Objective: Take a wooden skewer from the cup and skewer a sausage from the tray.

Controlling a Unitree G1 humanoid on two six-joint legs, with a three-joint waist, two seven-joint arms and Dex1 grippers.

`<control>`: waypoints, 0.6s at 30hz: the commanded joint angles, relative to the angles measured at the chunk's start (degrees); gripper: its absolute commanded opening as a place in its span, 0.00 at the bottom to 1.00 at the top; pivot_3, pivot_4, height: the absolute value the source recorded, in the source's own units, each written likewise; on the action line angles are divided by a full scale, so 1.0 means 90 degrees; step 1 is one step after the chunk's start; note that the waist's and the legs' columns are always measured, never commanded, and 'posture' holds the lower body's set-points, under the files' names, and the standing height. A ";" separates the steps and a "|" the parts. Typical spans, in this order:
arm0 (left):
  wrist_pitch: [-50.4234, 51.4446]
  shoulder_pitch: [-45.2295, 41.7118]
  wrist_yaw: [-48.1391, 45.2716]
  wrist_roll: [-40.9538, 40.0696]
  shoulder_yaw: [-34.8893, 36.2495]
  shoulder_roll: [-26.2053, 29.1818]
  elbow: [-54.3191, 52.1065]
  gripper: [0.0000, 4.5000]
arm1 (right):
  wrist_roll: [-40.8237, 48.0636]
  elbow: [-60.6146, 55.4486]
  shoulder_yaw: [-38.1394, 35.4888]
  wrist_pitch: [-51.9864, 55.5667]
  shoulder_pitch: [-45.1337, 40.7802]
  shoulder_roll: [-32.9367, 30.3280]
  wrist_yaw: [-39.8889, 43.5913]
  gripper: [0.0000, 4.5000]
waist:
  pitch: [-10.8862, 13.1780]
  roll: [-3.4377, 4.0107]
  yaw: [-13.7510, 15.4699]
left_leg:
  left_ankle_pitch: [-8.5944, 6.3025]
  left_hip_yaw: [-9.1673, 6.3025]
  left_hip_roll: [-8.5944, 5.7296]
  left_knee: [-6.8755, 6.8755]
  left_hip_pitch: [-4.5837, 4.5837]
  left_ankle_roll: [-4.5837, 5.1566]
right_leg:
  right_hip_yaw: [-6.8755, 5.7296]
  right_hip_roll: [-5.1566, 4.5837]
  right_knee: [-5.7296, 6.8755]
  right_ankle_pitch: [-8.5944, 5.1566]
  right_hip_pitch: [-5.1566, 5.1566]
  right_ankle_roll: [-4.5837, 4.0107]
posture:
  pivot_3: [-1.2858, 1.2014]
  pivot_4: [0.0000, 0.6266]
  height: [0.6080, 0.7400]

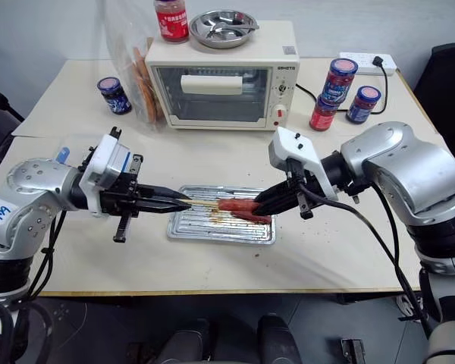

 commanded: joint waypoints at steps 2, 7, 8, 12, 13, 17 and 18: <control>-0.0163 -0.0216 0.0090 0.0087 -0.0184 -0.0278 -0.0072 0.00 | 0.0230 -0.0355 -0.0140 0.0043 -0.0234 0.0186 -0.0052 0.06 | 0.0000 0.0000 -0.0006 | 0.0000 0.0000 0.0001 0.0002 -0.0002 0.0000 | -0.0001 0.0001 0.0002 0.0000 -0.0001 0.0000 | 0.52 0.24 1.00; -0.0222 -0.0178 0.0119 0.0208 -0.0210 -0.0418 -0.0066 0.00 | 0.0233 -0.0366 -0.0136 0.0062 -0.0264 0.0227 -0.0081 0.06 | 0.0000 0.0000 -0.0007 | 0.0000 0.0000 0.0001 0.0003 -0.0002 0.0000 | -0.0001 0.0001 0.0002 0.0000 -0.0002 0.0000 | 0.52 0.24 1.00; -0.0233 -0.0136 0.0121 0.0223 -0.0187 -0.0413 -0.0077 0.00 | 0.0232 -0.0373 -0.0143 0.0058 -0.0255 0.0216 -0.0079 0.06 | 0.0000 0.0000 -0.0006 | 0.0000 0.0000 0.0001 0.0003 -0.0002 0.0000 | -0.0001 0.0001 0.0002 0.0000 -0.0002 0.0000 | 0.52 0.24 1.00; -0.0261 -0.0013 0.0116 0.0254 -0.0086 -0.0351 -0.0086 0.00 | 0.0211 -0.0328 -0.0171 0.0052 -0.0237 0.0208 -0.0115 0.20 | 0.0000 0.0000 -0.0008 | 0.0000 0.0000 0.0001 0.0003 -0.0002 0.0000 | 0.0000 0.0000 0.0002 0.0000 -0.0002 0.0000 | 0.52 0.24 1.00; -0.0251 0.0019 0.0134 0.0247 -0.0047 -0.0325 -0.0096 0.00 | 0.0189 -0.0301 -0.0182 0.0042 -0.0235 0.0210 -0.0144 0.22 | 0.0000 0.0000 -0.0011 | 0.0000 0.0000 0.0001 0.0002 -0.0002 0.0000 | 0.0000 0.0001 0.0002 0.0000 -0.0002 0.0000 | 0.52 0.24 1.00; -0.0206 0.0262 0.0247 0.0222 0.0206 -0.0178 -0.0142 0.00 | 0.0008 -0.0176 -0.0195 -0.0102 -0.0233 0.0182 -0.0256 0.45 | 0.0000 0.0000 -0.0009 | 0.0000 0.0000 0.0001 0.0003 -0.0002 -0.0001 | 0.0000 0.0001 0.0003 0.0000 -0.0002 0.0000 | 0.52 0.24 1.00; -0.0196 0.0396 0.0301 0.0213 0.0328 -0.0113 -0.0173 0.00 | -0.0042 -0.0128 -0.0230 -0.0161 -0.0234 0.0157 -0.0295 0.50 | 0.0000 0.0000 -0.0019 | 0.0000 0.0000 0.0001 0.0003 -0.0002 0.0000 | 0.0000 0.0000 0.0003 0.0000 -0.0002 0.0000 | 0.52 0.24 1.00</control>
